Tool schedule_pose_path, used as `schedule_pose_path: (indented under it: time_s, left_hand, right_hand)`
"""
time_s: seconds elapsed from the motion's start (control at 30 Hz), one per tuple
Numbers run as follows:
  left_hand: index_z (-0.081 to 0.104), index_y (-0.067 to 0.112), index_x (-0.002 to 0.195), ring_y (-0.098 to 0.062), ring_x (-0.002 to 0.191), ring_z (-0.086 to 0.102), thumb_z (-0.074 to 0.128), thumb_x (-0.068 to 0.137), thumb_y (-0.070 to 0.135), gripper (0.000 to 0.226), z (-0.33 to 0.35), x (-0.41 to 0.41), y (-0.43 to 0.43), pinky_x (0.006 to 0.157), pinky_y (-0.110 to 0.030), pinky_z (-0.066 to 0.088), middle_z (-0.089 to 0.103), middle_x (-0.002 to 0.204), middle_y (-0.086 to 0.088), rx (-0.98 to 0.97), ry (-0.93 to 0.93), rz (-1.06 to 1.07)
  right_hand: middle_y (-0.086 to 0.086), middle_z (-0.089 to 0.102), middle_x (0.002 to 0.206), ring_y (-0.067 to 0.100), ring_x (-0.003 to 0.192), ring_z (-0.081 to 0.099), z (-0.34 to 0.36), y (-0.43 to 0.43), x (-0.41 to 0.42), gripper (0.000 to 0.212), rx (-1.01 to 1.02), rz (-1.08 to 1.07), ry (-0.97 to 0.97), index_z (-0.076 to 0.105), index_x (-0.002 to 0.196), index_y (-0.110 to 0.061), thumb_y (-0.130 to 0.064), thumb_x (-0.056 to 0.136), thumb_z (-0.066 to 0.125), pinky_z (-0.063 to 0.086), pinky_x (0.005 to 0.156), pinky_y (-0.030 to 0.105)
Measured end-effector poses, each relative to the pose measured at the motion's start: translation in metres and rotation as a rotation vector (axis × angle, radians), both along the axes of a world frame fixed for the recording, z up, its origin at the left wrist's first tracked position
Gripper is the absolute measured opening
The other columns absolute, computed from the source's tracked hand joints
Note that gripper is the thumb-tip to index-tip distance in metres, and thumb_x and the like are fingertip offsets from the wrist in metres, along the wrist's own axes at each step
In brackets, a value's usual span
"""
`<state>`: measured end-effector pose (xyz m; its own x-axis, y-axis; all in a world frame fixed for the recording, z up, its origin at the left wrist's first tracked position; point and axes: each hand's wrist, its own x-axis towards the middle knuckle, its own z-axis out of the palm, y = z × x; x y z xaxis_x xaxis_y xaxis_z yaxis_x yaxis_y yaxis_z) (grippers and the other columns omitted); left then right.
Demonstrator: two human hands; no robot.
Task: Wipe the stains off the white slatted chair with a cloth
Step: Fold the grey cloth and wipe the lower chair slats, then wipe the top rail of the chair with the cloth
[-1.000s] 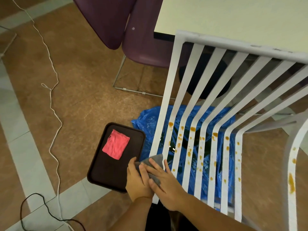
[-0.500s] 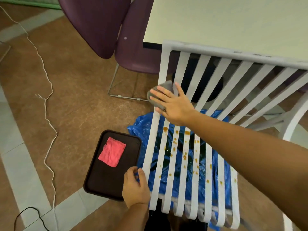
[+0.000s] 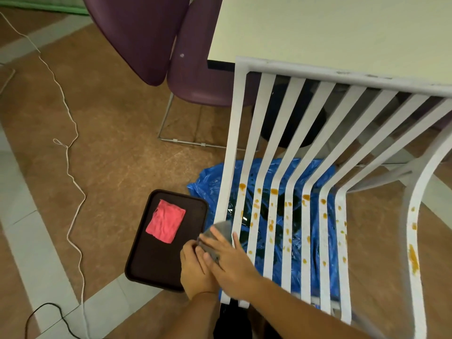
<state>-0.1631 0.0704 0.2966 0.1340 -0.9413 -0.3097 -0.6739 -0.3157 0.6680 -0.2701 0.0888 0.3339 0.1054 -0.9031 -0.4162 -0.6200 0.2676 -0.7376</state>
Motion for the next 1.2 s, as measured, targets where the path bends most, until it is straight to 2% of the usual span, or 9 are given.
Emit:
schedule_pose_path:
  time_s: [0.13,0.27,0.37,0.47,0.57,0.77,0.9,1.03,1.2]
  left_hand:
    - [0.060,0.014,0.119,-0.021,0.090,0.057,0.020,0.087,0.058,0.067,0.001,0.001,0.002,0.071,-0.034,0.041,0.058,0.112,0.000,-0.040,0.020,-0.025]
    - [0.062,0.013,0.114,-0.018,0.089,0.055,0.023,0.093,0.055,0.061,0.003,-0.001,0.004,0.075,-0.033,0.040,0.059,0.107,0.001,-0.062,0.048,-0.014]
    - [0.062,0.019,0.110,-0.019,0.092,0.058,0.034,0.101,0.051,0.044,0.000,-0.001,0.002,0.078,-0.034,0.042,0.061,0.105,0.001,0.030,0.061,-0.009]
    - [0.061,0.031,0.101,-0.019,0.099,0.061,0.046,0.106,0.037,0.017,0.010,-0.001,0.004,0.086,-0.035,0.044,0.064,0.106,0.003,0.137,0.116,0.042]
    - [0.059,0.043,0.092,-0.015,0.098,0.061,0.053,0.104,0.030,0.018,0.037,-0.010,0.003,0.085,-0.036,0.047,0.064,0.100,0.007,0.123,0.143,-0.001]
    - [0.077,0.015,0.087,-0.025,0.084,0.072,0.054,0.104,0.017,0.028,0.122,-0.072,-0.013,0.076,-0.041,0.054,0.076,0.088,-0.011,0.378,0.596,-0.007]
    - [0.076,-0.001,0.098,-0.025,0.072,0.077,0.055,0.102,0.021,0.030,0.167,-0.094,-0.024,0.054,-0.029,0.058,0.077,0.086,-0.021,0.709,0.948,0.035]
    - [0.072,-0.008,0.105,-0.033,0.079,0.076,0.067,0.089,0.005,0.021,0.183,-0.105,-0.033,0.055,-0.031,0.060,0.075,0.097,-0.027,0.693,0.876,-0.109]
    - [0.067,-0.011,0.115,-0.039,0.091,0.075,0.068,0.080,0.012,0.041,0.185,-0.125,-0.033,0.063,-0.035,0.062,0.072,0.108,-0.031,0.757,0.880,-0.107]
  right_hand:
    - [-0.025,0.028,0.155,-0.006,0.146,0.003,0.008,0.023,0.004,0.039,0.311,-0.281,-0.416,0.043,0.135,-0.057,-0.062,0.100,0.027,-0.006,0.125,0.040]
    - [0.001,0.060,0.133,0.018,0.121,0.057,0.018,0.023,-0.021,0.086,0.644,-0.653,-0.642,0.053,0.138,-0.024,-0.085,0.079,0.044,0.042,0.110,0.037]
    - [-0.003,0.060,0.122,0.012,0.109,0.059,0.036,0.023,-0.044,0.052,0.631,-0.819,-0.695,0.052,0.127,-0.025,-0.065,0.096,0.039,0.048,0.095,0.027]
    - [0.006,0.071,0.115,0.023,0.104,0.067,0.053,0.031,-0.060,0.054,0.553,-1.102,-0.810,0.065,0.116,-0.020,-0.062,0.086,0.054,0.050,0.101,0.044]
    - [0.011,0.074,0.113,0.033,0.109,0.067,0.081,0.039,-0.070,0.048,0.503,-1.266,-0.976,0.069,0.121,-0.015,-0.051,0.092,0.057,0.048,0.103,0.053]
    - [0.019,0.073,0.111,0.039,0.107,0.067,0.122,0.047,-0.088,0.029,0.417,-1.278,-1.248,0.072,0.113,-0.009,-0.030,0.098,0.058,0.048,0.100,0.057]
    - [0.011,0.073,0.112,0.031,0.107,0.067,0.119,0.037,-0.098,0.032,0.360,-1.250,-1.058,0.067,0.121,-0.014,-0.033,0.096,0.063,0.048,0.103,0.051]
    - [0.004,0.072,0.114,0.023,0.109,0.067,0.118,0.025,-0.115,0.032,0.335,-1.133,-0.927,0.065,0.122,-0.022,-0.039,0.095,0.063,0.047,0.105,0.045]
    - [0.002,0.072,0.114,0.022,0.108,0.066,0.126,0.026,-0.139,0.026,0.336,-1.101,-0.921,0.064,0.119,-0.027,-0.038,0.096,0.061,0.046,0.106,0.045]
